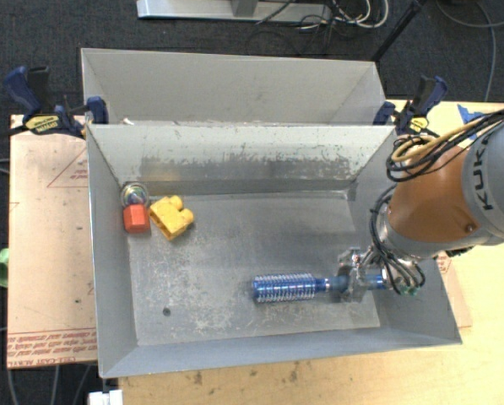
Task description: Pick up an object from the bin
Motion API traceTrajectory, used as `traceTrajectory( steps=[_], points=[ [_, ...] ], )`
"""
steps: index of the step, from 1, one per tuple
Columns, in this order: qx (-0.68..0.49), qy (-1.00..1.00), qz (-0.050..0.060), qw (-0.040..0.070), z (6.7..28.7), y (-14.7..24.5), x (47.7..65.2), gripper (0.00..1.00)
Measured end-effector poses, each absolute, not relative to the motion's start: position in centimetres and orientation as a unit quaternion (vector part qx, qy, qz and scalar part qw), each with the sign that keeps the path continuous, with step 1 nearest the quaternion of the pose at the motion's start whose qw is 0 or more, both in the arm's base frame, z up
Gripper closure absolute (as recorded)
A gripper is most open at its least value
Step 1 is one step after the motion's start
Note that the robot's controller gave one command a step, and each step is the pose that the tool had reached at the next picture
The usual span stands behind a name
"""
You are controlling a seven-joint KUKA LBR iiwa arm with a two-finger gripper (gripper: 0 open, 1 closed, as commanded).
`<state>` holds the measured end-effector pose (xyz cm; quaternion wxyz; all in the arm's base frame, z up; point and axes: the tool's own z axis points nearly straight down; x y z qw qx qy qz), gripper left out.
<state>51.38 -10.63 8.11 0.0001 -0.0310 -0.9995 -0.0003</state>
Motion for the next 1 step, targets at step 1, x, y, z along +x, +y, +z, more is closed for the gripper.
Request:
traceTrajectory(
  steps=[1],
  points=[
    [0.046, -0.999, 0.001, -0.005, 21.24, -10.2, 52.85, 1.0]
  ],
)
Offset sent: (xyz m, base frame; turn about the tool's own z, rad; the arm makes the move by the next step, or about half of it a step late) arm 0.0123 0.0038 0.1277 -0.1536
